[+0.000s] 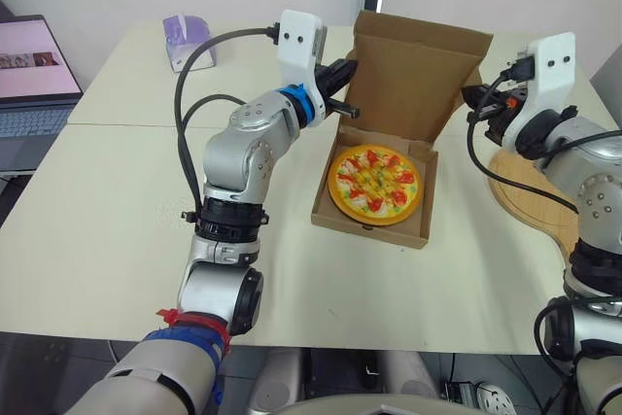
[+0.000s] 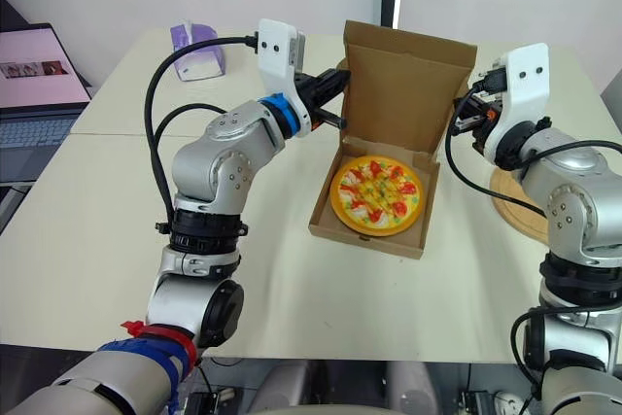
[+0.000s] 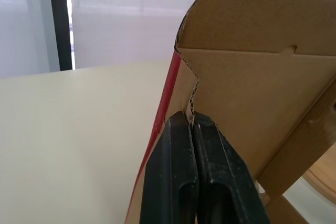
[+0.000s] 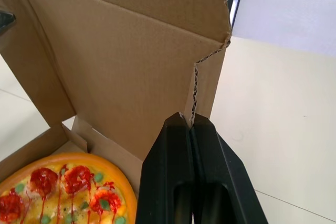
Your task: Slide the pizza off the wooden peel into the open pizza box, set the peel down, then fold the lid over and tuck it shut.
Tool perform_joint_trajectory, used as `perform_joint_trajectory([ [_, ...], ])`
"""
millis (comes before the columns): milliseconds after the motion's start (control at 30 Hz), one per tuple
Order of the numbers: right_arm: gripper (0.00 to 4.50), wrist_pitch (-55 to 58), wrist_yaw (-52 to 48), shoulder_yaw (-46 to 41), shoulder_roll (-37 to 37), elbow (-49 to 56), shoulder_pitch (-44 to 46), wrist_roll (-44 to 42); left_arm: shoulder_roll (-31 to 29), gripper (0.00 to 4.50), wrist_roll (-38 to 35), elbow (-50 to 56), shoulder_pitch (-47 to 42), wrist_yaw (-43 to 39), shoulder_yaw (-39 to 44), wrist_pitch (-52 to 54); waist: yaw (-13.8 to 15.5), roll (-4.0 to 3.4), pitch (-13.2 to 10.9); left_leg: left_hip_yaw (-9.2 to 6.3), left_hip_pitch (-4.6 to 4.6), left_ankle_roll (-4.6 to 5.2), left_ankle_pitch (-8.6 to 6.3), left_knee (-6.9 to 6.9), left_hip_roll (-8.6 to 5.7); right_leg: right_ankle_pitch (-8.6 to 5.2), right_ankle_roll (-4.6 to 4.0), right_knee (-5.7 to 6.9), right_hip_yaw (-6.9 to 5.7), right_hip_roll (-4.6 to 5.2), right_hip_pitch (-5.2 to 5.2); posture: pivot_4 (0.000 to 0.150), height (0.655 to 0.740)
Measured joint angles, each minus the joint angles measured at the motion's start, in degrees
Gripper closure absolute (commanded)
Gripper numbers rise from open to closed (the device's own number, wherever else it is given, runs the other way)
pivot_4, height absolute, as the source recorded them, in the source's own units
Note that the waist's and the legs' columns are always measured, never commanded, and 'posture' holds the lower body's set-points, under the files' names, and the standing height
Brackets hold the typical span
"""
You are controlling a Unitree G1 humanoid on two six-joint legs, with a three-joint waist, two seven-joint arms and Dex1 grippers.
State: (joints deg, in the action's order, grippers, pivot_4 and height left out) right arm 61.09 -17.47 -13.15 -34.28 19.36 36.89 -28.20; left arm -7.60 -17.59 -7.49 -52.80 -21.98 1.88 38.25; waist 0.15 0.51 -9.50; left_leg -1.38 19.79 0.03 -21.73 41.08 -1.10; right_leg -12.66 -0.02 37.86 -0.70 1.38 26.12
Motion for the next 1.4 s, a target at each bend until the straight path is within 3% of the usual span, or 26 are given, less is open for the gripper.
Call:
perform_joint_trajectory([
  [367,4.48,-0.9,0.0,0.0,-0.5,-1.3,0.0,0.5,8.8,4.50,3.6,7.7,5.6,8.8,-3.3,-1.7,0.7,0.01,0.0,0.00,0.01,0.00,0.00,0.00,-0.05,0.01,0.02,-0.02,0.01,0.07,-0.01,0.150,0.7251],
  [633,4.48,-0.8,0.0,0.0,-0.5,-1.3,0.0,0.4,11.6,4.50,6.0,8.7,7.8,12.1,-4.5,-3.9,1.2,0.01,0.0,0.01,0.01,0.01,0.01,0.01,-0.06,0.01,0.02,-0.01,0.01,0.07,-0.01,0.150,0.7251],
  [833,4.48,-0.5,0.0,-0.2,-0.4,-1.4,0.3,0.2,11.7,4.50,5.5,3.4,3.3,12.3,-2.1,-4.7,1.2,0.03,0.0,0.02,0.02,0.05,0.03,0.03,-0.08,0.01,0.02,0.02,0.00,0.08,-0.01,0.150,0.7251],
  [1133,4.48,-0.4,-1.8,0.1,-1.0,-3.5,1.9,-0.1,3.3,4.50,2.8,-12.7,-6.9,4.0,2.5,-6.6,0.7,0.02,0.0,0.01,0.02,0.07,0.04,-0.02,-0.08,0.01,0.02,0.01,-0.03,0.07,0.04,0.150,0.7251],
  [1400,4.48,0.8,-1.1,-0.1,-0.4,-2.9,2.0,-0.1,7.0,4.50,2.0,-5.8,-2.5,5.3,1.5,-4.9,0.9,0.02,0.0,-0.01,0.05,0.05,0.05,-0.02,-0.10,0.01,0.02,-0.03,-0.02,0.12,0.05,0.150,0.7251],
])
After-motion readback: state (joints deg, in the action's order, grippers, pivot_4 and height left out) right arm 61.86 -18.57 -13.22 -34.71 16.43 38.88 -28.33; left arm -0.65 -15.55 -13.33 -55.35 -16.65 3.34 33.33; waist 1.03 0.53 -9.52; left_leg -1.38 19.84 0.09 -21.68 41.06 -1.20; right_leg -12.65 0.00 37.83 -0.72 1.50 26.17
